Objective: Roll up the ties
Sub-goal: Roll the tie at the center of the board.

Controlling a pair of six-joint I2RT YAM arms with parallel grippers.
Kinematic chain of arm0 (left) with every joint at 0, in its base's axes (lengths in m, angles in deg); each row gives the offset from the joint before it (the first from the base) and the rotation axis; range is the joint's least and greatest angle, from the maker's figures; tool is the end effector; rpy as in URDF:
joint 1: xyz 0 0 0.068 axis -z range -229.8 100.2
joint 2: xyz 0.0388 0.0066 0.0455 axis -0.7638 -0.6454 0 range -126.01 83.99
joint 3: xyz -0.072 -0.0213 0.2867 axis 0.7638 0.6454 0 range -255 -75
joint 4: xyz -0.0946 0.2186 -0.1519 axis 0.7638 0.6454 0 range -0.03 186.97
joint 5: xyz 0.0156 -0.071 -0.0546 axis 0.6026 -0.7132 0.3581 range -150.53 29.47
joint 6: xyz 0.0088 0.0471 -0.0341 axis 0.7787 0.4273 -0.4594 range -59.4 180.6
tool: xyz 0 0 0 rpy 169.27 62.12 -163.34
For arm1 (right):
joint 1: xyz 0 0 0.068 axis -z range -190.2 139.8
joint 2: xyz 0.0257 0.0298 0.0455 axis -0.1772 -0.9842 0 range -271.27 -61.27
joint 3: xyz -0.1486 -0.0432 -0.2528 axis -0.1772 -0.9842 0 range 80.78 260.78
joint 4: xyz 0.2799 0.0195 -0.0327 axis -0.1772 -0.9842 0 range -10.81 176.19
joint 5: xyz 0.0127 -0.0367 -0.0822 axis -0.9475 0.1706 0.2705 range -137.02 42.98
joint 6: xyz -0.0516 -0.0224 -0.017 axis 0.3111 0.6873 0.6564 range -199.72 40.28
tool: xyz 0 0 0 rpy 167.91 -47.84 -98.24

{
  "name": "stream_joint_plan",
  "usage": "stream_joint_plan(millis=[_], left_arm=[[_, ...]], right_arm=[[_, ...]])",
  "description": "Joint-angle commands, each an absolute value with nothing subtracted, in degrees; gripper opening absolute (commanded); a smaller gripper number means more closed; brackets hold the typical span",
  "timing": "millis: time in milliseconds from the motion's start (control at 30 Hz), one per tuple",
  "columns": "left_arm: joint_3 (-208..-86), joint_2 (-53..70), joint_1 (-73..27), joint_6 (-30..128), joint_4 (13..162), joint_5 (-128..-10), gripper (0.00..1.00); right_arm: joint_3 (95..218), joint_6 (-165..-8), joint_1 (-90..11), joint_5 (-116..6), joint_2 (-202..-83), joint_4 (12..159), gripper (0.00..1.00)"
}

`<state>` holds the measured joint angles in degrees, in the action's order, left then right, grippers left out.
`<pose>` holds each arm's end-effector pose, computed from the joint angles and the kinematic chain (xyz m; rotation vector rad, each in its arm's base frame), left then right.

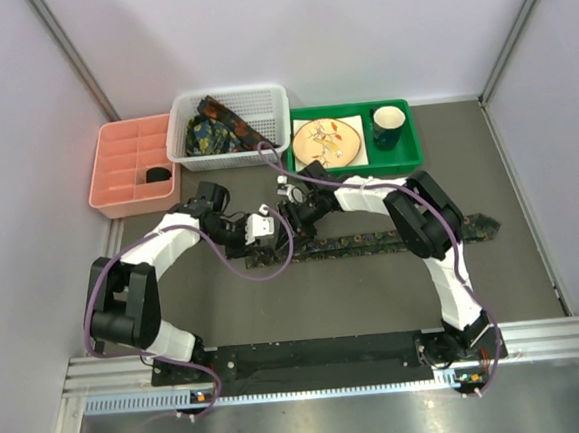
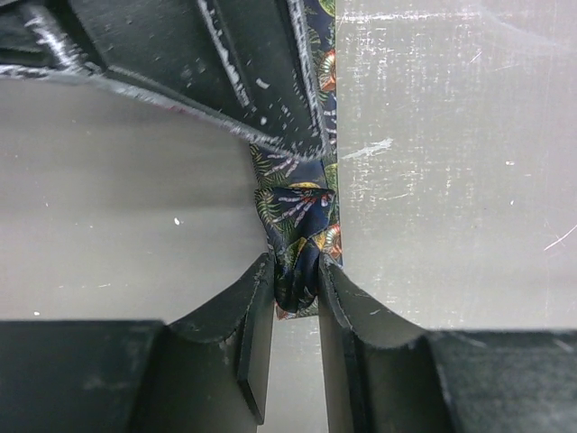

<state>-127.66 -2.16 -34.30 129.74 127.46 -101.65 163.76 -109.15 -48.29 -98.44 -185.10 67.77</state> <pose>0.2732 -0.1048 0.2034 1.7693 1.7135 -0.6370 0.3522 0.3182 0.1371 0.5544 -2.6375 -1.4778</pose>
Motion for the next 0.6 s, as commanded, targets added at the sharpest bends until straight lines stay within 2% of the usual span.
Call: stream_joint_plan(millis=[0,333,567], left_arm=[[-127.29,-2.06,-33.55,129.07,125.57,-103.50,0.31],[-127.20,-4.17,-31.43,126.34,121.08,-104.12,0.33],[-126.59,-4.87,-30.91,124.32,118.97,-105.79,0.33]], right_arm=[[164.01,-112.59,-48.52,-101.15,-183.35,75.45,0.45],[164.36,-117.25,-49.14,-103.35,-186.34,79.42,0.50],[164.54,-115.23,-49.84,-101.77,-187.57,76.52,0.49]])
